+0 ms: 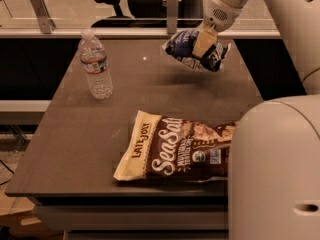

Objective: Pick blue chip bag

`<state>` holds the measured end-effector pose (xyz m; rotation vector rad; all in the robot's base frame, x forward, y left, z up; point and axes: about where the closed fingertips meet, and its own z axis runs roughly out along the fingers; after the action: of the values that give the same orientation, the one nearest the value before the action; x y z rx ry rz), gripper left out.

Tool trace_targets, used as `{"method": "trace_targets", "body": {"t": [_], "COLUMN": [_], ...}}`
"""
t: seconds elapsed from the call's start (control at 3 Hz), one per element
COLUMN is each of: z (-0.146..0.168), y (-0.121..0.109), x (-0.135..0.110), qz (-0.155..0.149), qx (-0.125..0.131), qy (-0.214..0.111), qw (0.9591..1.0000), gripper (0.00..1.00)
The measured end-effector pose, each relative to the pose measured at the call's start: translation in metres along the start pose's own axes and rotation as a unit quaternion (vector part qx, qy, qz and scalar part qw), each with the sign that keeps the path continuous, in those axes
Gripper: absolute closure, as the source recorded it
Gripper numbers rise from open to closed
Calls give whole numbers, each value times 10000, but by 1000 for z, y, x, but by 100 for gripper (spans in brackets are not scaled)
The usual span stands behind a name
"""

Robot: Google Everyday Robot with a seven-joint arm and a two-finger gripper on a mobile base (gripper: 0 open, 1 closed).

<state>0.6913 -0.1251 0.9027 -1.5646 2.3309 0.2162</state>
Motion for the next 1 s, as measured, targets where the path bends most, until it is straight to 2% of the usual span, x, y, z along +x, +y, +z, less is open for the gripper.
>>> {"method": "trace_targets", "body": {"t": [0.33, 1.0], "z": [-23, -81], "y": [5, 18], "x": [-5, -9], "qz": [-172, -305], "qx": [4, 404], "qy": [-292, -359], "qw": [9994, 9981], "gripper": [100, 100]}}
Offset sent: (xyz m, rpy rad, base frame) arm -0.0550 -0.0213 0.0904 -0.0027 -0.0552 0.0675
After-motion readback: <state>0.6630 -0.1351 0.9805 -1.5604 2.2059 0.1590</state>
